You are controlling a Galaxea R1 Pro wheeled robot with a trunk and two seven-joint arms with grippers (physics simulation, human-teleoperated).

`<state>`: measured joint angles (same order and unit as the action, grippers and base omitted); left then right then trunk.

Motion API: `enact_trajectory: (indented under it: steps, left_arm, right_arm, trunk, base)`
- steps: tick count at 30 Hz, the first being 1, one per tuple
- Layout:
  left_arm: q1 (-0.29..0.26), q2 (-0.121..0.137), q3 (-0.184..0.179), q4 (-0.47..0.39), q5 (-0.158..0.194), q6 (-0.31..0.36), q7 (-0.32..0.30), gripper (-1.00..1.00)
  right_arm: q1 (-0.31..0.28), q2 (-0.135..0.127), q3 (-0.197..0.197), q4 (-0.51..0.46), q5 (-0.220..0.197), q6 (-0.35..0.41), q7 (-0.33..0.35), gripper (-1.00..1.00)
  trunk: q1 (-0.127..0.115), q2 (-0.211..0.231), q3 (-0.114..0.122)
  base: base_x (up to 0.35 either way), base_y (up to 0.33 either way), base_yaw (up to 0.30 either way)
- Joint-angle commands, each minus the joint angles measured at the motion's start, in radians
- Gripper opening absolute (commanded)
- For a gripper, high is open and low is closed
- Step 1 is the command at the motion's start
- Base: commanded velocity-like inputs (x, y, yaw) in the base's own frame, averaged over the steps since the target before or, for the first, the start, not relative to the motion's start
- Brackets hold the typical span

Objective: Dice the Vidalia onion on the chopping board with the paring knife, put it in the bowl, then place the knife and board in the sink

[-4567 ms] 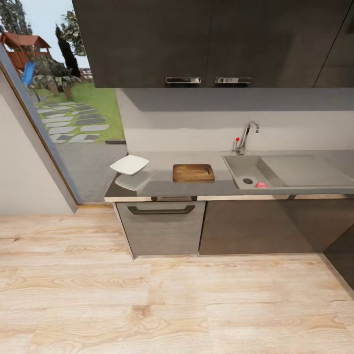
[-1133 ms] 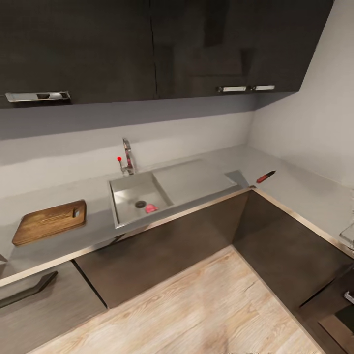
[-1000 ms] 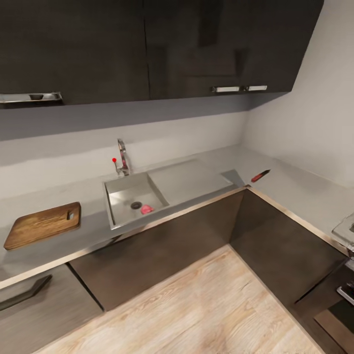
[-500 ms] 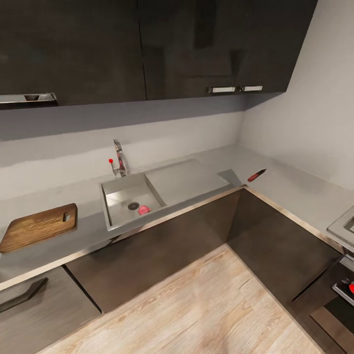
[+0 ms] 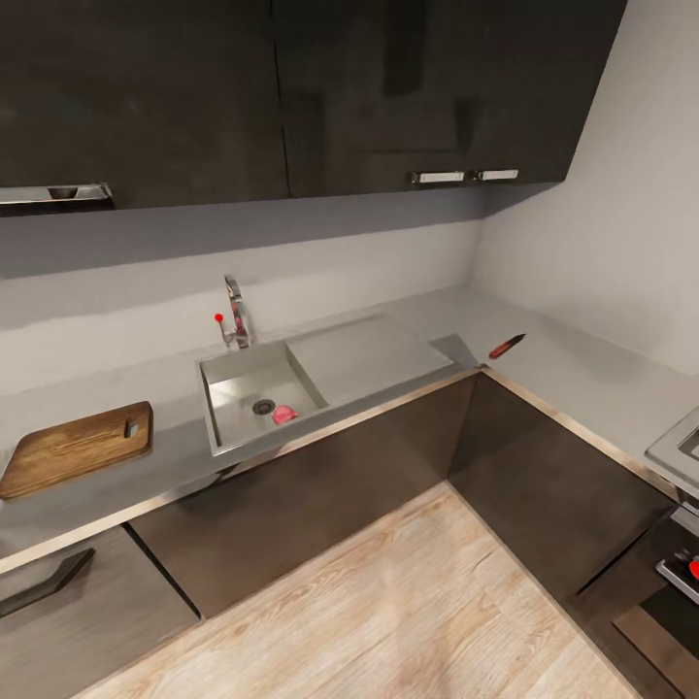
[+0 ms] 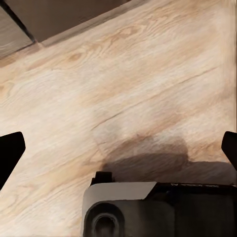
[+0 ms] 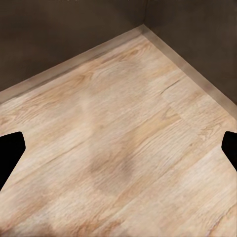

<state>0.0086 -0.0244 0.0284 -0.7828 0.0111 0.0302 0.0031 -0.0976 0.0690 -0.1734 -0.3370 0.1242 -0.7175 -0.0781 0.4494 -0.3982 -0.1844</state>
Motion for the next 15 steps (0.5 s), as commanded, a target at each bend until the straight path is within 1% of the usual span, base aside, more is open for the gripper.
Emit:
enact_trajectory:
  steps: [1, 2, 3, 4, 5, 8, 9, 12, 13, 14, 15]
  left_arm:
    - [0.001, -0.002, -0.004, -0.080, 0.001, 0.099, -0.001, 1.00]
    - [0.001, -0.003, -0.008, -0.118, 0.001, 0.140, -0.001, 1.00]
    - [0.001, -0.004, -0.028, -0.227, 0.001, 0.243, -0.002, 1.00]
    - [0.001, -0.004, -0.040, -0.294, 0.001, 0.298, -0.003, 1.00]
    - [0.001, -0.004, -0.045, -0.325, 0.001, 0.324, -0.003, 1.00]
    - [-0.001, -0.005, -0.069, -0.490, 0.001, 0.483, -0.003, 1.00]
    - [-0.001, -0.005, -0.073, -0.515, 0.001, 0.506, -0.003, 1.00]
    - [-0.005, -0.007, -0.088, -0.648, 0.001, 0.609, -0.003, 1.00]
    - [-0.007, -0.012, -0.092, -0.685, 0.000, 0.637, -0.003, 1.00]
    - [-0.011, -0.029, -0.096, -0.726, -0.001, 0.672, -0.002, 1.00]
    - [-0.027, -0.055, -0.100, -0.751, -0.005, 0.697, -0.002, 1.00]
  right_arm:
    - [0.000, 0.000, -0.003, 0.001, 0.011, -0.002, -0.008, 1.00]
    - [-0.001, 0.000, -0.003, 0.001, 0.011, -0.002, -0.008, 1.00]
    - [-0.001, 0.000, -0.003, 0.005, 0.011, -0.002, -0.008, 1.00]
    - [0.000, 0.000, -0.003, 0.010, 0.011, -0.002, -0.008, 1.00]
    - [0.000, 0.000, -0.003, 0.012, 0.011, -0.002, -0.008, 1.00]
    - [0.000, 0.000, -0.003, 0.019, 0.011, -0.002, -0.008, 1.00]
    - [0.000, 0.000, -0.003, 0.019, 0.011, -0.002, -0.008, 1.00]
    - [0.000, 0.000, -0.003, 0.022, 0.011, -0.001, -0.008, 1.00]
    - [0.000, 0.000, -0.003, 0.022, 0.011, -0.001, -0.008, 1.00]
    - [-0.001, 0.000, -0.003, 0.022, 0.011, 0.000, -0.008, 1.00]
    - [-0.001, 0.000, -0.003, 0.022, 0.011, 0.001, -0.008, 1.00]
  trunk:
    - [0.001, -0.002, -0.002]
    - [0.001, -0.002, -0.002]
    - [0.001, -0.002, -0.002]
    - [0.001, -0.002, -0.002]
    - [0.001, -0.002, -0.002]
    - [0.001, -0.002, -0.002]
    - [0.001, -0.002, -0.002]
    - [0.001, -0.002, -0.002]
    - [0.001, -0.002, -0.002]
    - [0.001, -0.002, -0.002]
    - [0.001, -0.002, -0.002]
  base:
    - [0.000, 0.000, 0.000]
    - [0.000, 0.000, 0.000]
    - [0.000, 0.000, 0.000]
    - [0.000, 0.000, 0.000]
    - [0.000, 0.000, 0.000]
    - [0.000, 0.000, 0.000]
    - [0.000, 0.000, 0.000]
    - [0.000, 0.000, 0.000]
    - [0.000, 0.000, 0.000]
    - [0.000, 0.000, 0.000]
    - [0.000, 0.000, 0.000]
